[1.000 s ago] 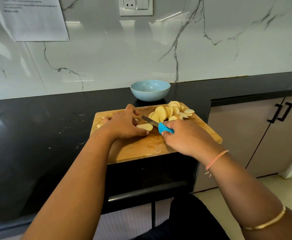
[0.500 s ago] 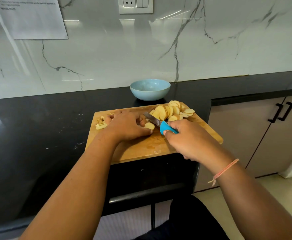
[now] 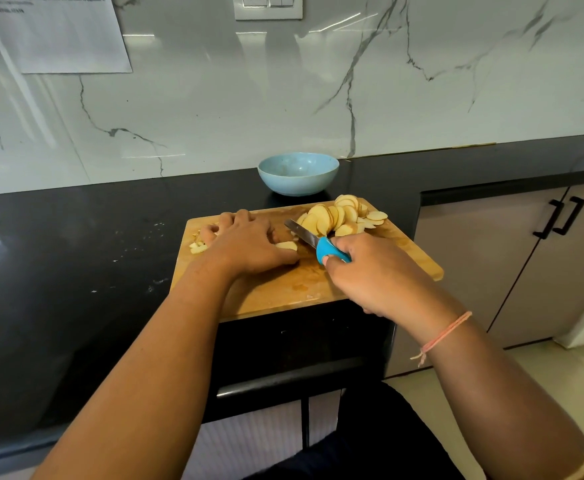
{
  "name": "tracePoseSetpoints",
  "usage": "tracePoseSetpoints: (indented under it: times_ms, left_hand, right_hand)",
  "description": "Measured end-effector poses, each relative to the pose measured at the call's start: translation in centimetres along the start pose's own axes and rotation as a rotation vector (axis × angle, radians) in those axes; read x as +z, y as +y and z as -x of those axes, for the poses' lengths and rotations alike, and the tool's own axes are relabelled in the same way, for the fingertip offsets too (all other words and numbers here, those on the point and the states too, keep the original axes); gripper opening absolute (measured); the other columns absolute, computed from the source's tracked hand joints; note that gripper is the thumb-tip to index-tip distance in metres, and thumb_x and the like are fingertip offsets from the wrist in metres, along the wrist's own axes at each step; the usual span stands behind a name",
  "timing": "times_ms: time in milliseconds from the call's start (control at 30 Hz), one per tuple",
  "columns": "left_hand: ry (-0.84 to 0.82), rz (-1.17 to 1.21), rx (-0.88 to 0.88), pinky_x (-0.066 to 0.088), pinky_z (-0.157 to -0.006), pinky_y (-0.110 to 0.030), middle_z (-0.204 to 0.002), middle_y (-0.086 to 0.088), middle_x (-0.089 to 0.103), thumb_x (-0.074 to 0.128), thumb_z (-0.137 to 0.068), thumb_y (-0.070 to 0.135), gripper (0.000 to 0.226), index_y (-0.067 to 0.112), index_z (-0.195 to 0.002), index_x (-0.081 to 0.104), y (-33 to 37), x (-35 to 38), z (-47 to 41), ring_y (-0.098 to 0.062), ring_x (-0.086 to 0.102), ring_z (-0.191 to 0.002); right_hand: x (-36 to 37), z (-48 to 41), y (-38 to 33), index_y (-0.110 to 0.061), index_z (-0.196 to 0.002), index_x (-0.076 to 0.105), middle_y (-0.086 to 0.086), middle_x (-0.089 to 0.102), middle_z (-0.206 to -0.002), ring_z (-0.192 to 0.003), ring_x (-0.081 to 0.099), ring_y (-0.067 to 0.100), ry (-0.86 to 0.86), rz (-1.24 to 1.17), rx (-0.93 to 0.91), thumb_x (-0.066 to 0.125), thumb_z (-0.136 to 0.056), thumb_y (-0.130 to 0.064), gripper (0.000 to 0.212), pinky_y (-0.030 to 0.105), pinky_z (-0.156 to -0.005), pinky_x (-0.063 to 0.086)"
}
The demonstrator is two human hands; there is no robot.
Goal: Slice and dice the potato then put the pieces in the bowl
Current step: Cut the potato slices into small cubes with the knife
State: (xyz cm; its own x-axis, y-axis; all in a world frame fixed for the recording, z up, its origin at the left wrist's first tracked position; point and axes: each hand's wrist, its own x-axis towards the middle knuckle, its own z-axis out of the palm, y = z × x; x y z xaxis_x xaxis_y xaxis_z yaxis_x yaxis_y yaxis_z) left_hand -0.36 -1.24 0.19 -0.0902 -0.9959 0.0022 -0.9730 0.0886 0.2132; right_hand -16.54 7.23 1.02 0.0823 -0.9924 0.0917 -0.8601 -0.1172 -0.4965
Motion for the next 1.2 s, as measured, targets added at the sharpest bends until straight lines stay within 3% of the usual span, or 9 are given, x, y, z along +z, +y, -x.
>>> tracePoseSetpoints:
  times_ms: [133,300,500,600,733,867,1033,1200]
  left_hand:
    - [-0.024,0.005,-0.032,0.022,-0.111,-0.055,-0.145,-0.007,0.033,0.058,-0.077,0.067,0.042,0.034,-0.102,0.048,-0.9,-0.4,0.0,-0.032,0.02,-0.136]
    - [-0.051,0.027,-0.044,0.021,-0.113,-0.051,-0.149,-0.008,0.03,0.059,-0.08,0.062,0.049,0.029,-0.117,0.056,-0.7,-0.6,0.0,-0.033,0.016,-0.139]
    - [-0.16,0.138,-0.008,0.012,-0.115,-0.058,-0.14,-0.001,0.045,0.059,-0.085,0.041,0.024,0.04,-0.107,0.05,-1.7,-0.6,-0.8,-0.03,0.027,-0.137]
    - [-0.177,0.18,0.05,0.012,-0.117,-0.054,-0.143,0.001,0.044,0.058,-0.089,0.022,0.047,0.035,-0.132,0.047,-1.7,-0.6,-0.8,-0.026,0.031,-0.137]
    - [-0.158,0.305,0.035,0.033,-0.111,-0.041,-0.14,0.0,0.049,0.06,-0.089,0.011,0.063,0.025,-0.143,0.031,-1.5,-0.8,-0.5,-0.022,0.043,-0.127]
    - [-0.148,0.406,-0.013,0.041,-0.106,-0.039,-0.135,-0.001,0.052,0.066,-0.087,0.018,0.066,0.025,-0.141,0.029,-1.5,-0.7,-0.8,-0.019,0.048,-0.118]
    - [-0.049,0.389,-0.086,0.033,-0.109,-0.053,-0.115,0.006,0.058,0.075,-0.08,0.031,0.067,0.032,-0.132,0.033,-2.5,0.2,-1.9,-0.028,0.044,-0.126]
    - [-0.022,0.382,-0.104,0.031,-0.11,-0.054,-0.11,0.005,0.058,0.076,-0.079,0.029,0.063,0.033,-0.127,0.036,-2.5,0.4,-2.0,-0.026,0.045,-0.123]
  right_hand:
    - [0.4,0.2,-0.2,-0.023,-0.137,0.046,-0.006,0.058,-0.094,-0.062,0.048,0.008,0.002,-0.007,-0.009,0.042,-0.099,-0.035,0.04,0.023,-0.059,0.045]
    - [0.7,0.7,-0.4,-0.022,-0.135,0.047,-0.004,0.06,-0.102,-0.077,0.056,0.011,-0.009,-0.001,-0.001,0.041,-0.099,-0.036,0.039,0.027,-0.068,0.05]
    - [0.6,0.9,-0.4,-0.022,-0.133,0.049,-0.005,0.058,-0.101,-0.085,0.056,0.011,0.024,-0.011,0.016,0.041,-0.099,-0.037,0.038,0.03,-0.075,0.053]
    - [0.7,0.8,-0.5,-0.021,-0.132,0.05,-0.005,0.059,-0.101,-0.085,0.056,0.012,0.017,-0.021,0.014,0.042,-0.099,-0.036,0.037,0.033,-0.078,0.054]
    - [0.9,0.6,-0.7,-0.022,-0.134,0.048,-0.004,0.06,-0.101,-0.081,0.057,0.012,-0.009,-0.04,0.018,0.042,-0.099,-0.036,0.038,0.03,-0.072,0.053]
    - [1.1,0.3,-1.0,-0.02,-0.131,0.05,-0.002,0.06,-0.097,-0.074,0.056,0.014,-0.035,-0.042,0.025,0.042,-0.099,-0.035,0.037,0.032,-0.07,0.054]
    - [0.7,-0.1,-2.0,-0.02,-0.134,0.047,-0.001,0.058,-0.091,-0.065,0.049,0.011,-0.095,-0.033,0.027,0.04,-0.099,-0.031,0.037,0.026,-0.059,0.046]
    - [0.0,-0.6,-3.7,-0.015,-0.132,0.047,0.001,0.052,-0.077,-0.062,0.05,0.014,-0.172,-0.004,0.064,0.041,-0.096,-0.025,0.037,0.025,-0.055,0.044]
